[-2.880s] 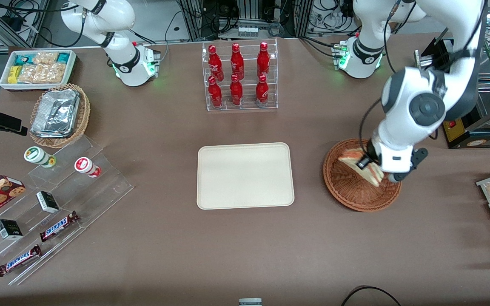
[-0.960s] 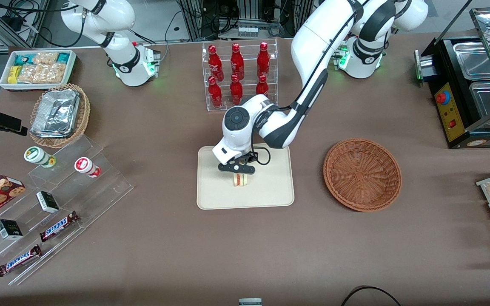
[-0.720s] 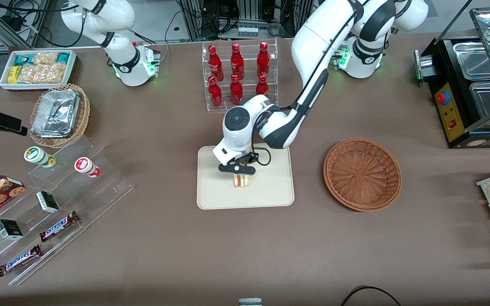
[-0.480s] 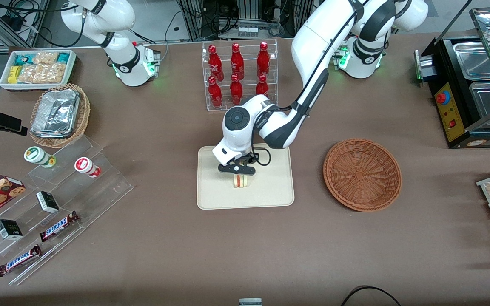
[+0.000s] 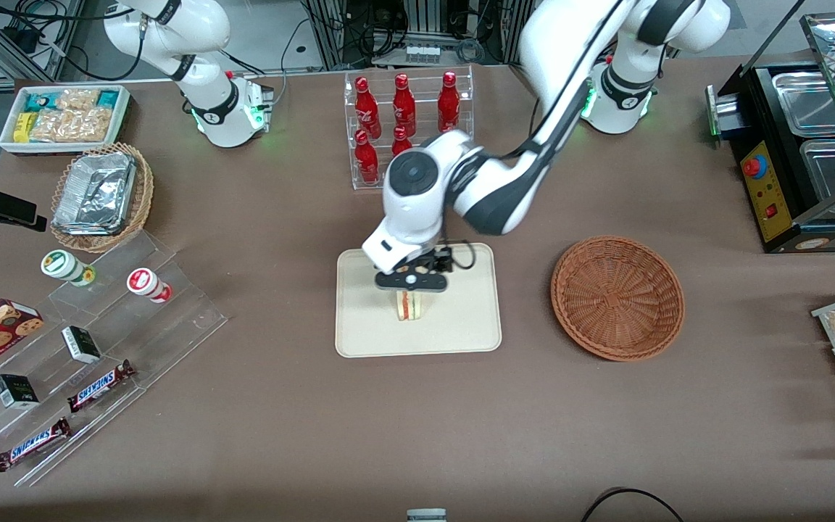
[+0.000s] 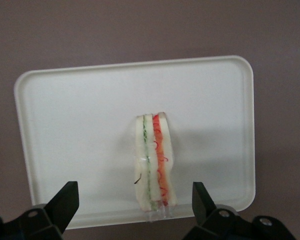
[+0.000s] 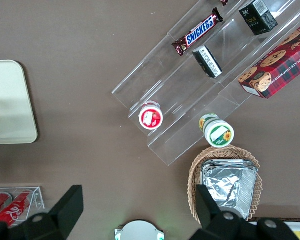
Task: Place sandwich from basket to tray
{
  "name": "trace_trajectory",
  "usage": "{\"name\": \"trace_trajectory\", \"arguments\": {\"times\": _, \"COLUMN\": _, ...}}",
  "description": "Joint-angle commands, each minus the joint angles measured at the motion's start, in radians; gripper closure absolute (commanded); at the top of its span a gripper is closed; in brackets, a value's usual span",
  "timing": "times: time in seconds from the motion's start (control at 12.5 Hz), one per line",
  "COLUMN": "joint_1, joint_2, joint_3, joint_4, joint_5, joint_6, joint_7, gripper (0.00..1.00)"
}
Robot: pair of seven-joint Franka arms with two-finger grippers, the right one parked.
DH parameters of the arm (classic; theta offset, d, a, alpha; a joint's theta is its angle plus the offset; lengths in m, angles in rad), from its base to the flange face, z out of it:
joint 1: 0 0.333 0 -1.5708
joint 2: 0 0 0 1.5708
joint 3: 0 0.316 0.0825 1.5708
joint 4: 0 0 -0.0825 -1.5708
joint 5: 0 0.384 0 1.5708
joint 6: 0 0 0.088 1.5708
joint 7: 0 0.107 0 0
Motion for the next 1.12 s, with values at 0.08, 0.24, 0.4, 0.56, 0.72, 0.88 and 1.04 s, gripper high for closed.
{"name": "trace_trajectory", "arguments": {"times": 0.08, "joint_1": 0.145, "joint_2": -0.215, "joint_3": -0.005, "joint_4": -0.048, "joint_5": 0.000, "joint_6": -0.209, "joint_7": 0.002, "gripper": 0.00}}
{"name": "trace_trajectory", "arguments": {"times": 0.24, "joint_1": 0.235, "joint_2": -0.302, "joint_3": -0.005, "joint_4": -0.076, "joint_5": 0.001, "joint_6": -0.260, "joint_7": 0.040, "gripper": 0.00}}
{"name": "trace_trajectory", "arguments": {"times": 0.4, "joint_1": 0.327, "joint_2": -0.370, "joint_3": -0.005, "joint_4": -0.087, "joint_5": 0.003, "joint_6": -0.303, "joint_7": 0.130, "gripper": 0.00}}
{"name": "trace_trajectory", "arguments": {"times": 0.56, "joint_1": 0.416, "joint_2": -0.418, "joint_3": -0.005, "joint_4": -0.088, "joint_5": 0.000, "joint_6": -0.363, "joint_7": 0.253, "gripper": 0.00}}
{"name": "trace_trajectory", "arguments": {"times": 0.72, "joint_1": 0.497, "joint_2": -0.457, "joint_3": -0.005, "joint_4": -0.090, "joint_5": -0.002, "joint_6": -0.415, "joint_7": 0.357, "gripper": 0.00}}
{"name": "trace_trajectory", "arguments": {"times": 0.88, "joint_1": 0.567, "joint_2": -0.523, "joint_3": -0.005, "joint_4": -0.134, "joint_5": -0.003, "joint_6": -0.454, "joint_7": 0.484, "gripper": 0.00}}
{"name": "trace_trajectory", "arguments": {"times": 1.04, "joint_1": 0.627, "joint_2": -0.598, "joint_3": -0.005, "joint_4": -0.214, "joint_5": -0.044, "joint_6": -0.455, "joint_7": 0.601, "gripper": 0.00}}
